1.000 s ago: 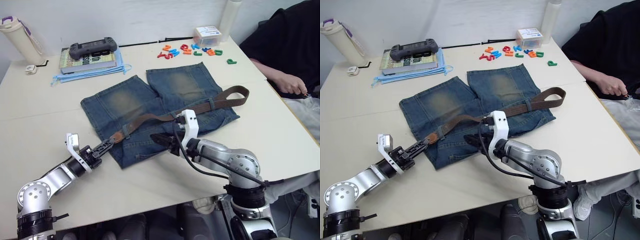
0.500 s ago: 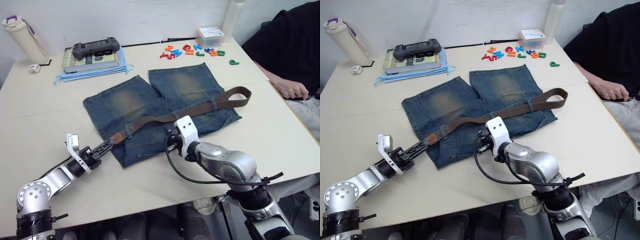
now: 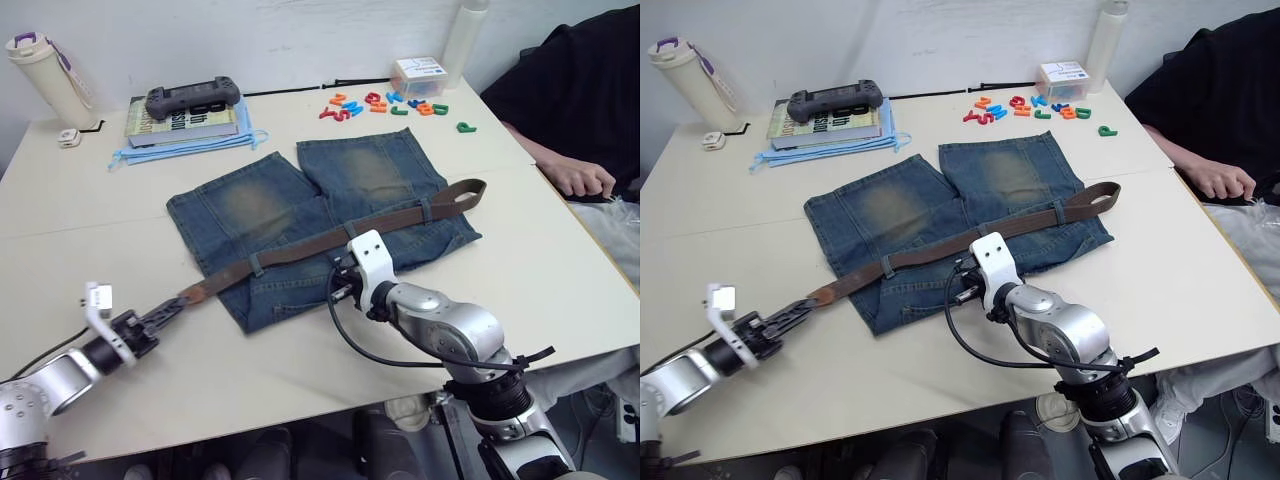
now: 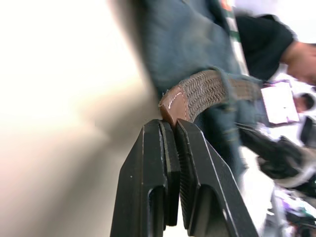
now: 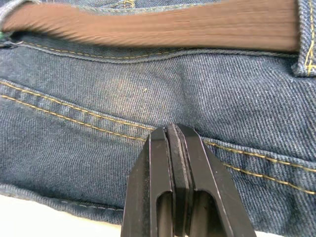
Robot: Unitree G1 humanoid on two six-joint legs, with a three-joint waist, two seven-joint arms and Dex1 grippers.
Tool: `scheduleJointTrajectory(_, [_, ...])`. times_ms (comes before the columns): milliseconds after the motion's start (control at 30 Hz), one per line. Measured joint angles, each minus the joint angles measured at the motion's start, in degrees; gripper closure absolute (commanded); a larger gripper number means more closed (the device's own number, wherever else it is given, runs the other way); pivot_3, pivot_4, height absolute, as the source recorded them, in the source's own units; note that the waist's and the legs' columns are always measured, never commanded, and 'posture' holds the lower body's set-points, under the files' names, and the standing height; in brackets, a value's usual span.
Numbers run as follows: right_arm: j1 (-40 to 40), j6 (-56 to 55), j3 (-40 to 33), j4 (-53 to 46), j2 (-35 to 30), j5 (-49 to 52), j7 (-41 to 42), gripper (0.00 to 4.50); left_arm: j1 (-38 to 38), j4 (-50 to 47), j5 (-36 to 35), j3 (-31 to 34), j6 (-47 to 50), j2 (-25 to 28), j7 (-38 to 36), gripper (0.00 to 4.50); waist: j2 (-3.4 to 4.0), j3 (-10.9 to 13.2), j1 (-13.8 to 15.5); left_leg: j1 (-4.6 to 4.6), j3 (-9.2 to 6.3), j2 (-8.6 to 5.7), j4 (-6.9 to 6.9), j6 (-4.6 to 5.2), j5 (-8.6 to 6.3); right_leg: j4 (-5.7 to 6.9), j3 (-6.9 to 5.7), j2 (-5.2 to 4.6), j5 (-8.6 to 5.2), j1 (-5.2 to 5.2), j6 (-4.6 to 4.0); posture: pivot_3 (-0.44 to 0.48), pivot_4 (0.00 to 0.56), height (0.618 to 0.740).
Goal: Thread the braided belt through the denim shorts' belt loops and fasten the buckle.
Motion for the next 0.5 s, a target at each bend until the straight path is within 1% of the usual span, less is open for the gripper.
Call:
scheduleJointTrajectory(100, [0.00, 0.71, -0.49, 0.02, 0.85, -0.79, 0.44, 4.46, 1.78, 5.85, 5.11, 0.41, -2.71, 4.39, -5.14, 4.50, 0.01, 0.00, -0.01, 0.15, 0.02, -0.01, -0.11, 0.01, -0.01, -0.01, 0.00, 0.00, -0.02, 0.07, -0.04, 0.000, 0.150, 0.731])
scheduleJointTrajectory(200, [0.00, 1.01, -0.59, 0.13, 1.67, -1.85, 0.85, 4.46, 0.66, 14.23, 9.78, 0.79, -6.77, 7.68, -10.48, 4.50, -0.03, -0.02, -0.02, 0.35, 0.05, 0.00, -0.37, 0.00, 0.00, -0.03, 0.01, -0.01, -0.05, 0.15, -0.09, 0.000, 0.150, 0.731])
scheduleJointTrajectory(267, [0.04, 1.20, -0.62, 0.18, 2.22, -2.47, 1.16, 4.46, -2.14, 21.93, 13.44, 0.83, -10.63, 9.92, -13.51, 4.50, -0.06, -0.04, -0.05, 0.47, 0.06, 0.04, -0.56, -0.06, 0.03, -0.01, 0.02, -0.02, -0.07, 0.15, -0.15, 0.000, 0.150, 0.731])
scheduleJointTrajectory(333, [0.06, 1.31, -0.64, 0.19, 2.60, -2.95, 1.56, 4.46, -4.46, 27.50, 16.38, 0.81, -13.51, 11.49, -15.35, 4.50, -0.07, -0.04, -0.12, 0.48, 0.07, 0.10, -0.61, -0.11, 0.04, -0.01, 0.03, -0.04, -0.07, 0.13, -0.18, 0.000, 0.150, 0.731])
scheduleJointTrajectory(400, [0.07, 1.43, -0.69, 0.19, 2.95, -3.52, 1.95, 4.46, -6.74, 32.24, 18.61, 0.88, -15.95, 12.33, -16.29, 4.50, -0.07, -0.04, -0.18, 0.49, 0.08, 0.12, -0.63, -0.13, 0.04, 0.00, 0.03, -0.03, -0.07, 0.11, -0.19, 0.000, 0.150, 0.731])
scheduleJointTrajectory(500, [0.05, 1.68, -0.70, 0.24, 3.47, -4.46, 2.46, 4.46, -11.14, 42.27, 22.45, 0.83, -21.42, 14.26, -17.86, 4.50, -0.13, -0.08, -0.26, 0.50, 0.10, 0.18, -0.63, -0.17, 0.04, 0.01, 0.04, -0.02, -0.05, 0.10, -0.21, 0.000, 0.150, 0.731])
